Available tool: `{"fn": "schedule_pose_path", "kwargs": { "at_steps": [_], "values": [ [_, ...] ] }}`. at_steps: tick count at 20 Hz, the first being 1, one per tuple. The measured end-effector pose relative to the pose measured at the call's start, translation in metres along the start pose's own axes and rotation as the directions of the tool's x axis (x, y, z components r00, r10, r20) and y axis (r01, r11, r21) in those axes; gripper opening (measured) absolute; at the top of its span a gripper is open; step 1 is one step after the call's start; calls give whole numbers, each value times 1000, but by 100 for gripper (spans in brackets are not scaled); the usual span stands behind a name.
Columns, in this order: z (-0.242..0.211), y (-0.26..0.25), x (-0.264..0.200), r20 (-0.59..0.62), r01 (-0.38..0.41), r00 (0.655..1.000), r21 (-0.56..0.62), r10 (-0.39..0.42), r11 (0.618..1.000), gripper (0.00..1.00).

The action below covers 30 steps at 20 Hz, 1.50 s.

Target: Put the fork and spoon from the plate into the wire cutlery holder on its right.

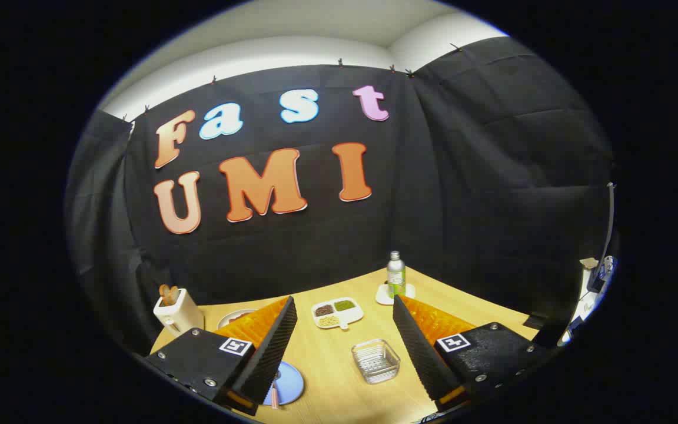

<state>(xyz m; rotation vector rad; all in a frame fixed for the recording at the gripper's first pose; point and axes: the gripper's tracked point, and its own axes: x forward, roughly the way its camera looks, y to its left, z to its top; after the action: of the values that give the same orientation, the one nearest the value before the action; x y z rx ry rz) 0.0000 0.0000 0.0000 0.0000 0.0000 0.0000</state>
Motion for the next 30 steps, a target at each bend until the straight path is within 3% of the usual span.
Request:
{"fn": "schedule_pose_path", "kwargs": {
  "at_steps": [3, 5, 7, 16, 30],
  "values": [
    [-5, 22, -2, -18, -70, 997, 21, 70, 997, 98],
    [-13, 32, -2, -46, -105, 994, -27, 103, 994, 98],
    [-15, 35, -3, -52, -111, 993, -75, 107, 991, 98],
    [-41, 69, -7, -92, -156, 985, -91, 147, 984, 98],
    [-155, 120, 5, -313, -258, 930, -189, 190, 948, 99]
  ]
}}
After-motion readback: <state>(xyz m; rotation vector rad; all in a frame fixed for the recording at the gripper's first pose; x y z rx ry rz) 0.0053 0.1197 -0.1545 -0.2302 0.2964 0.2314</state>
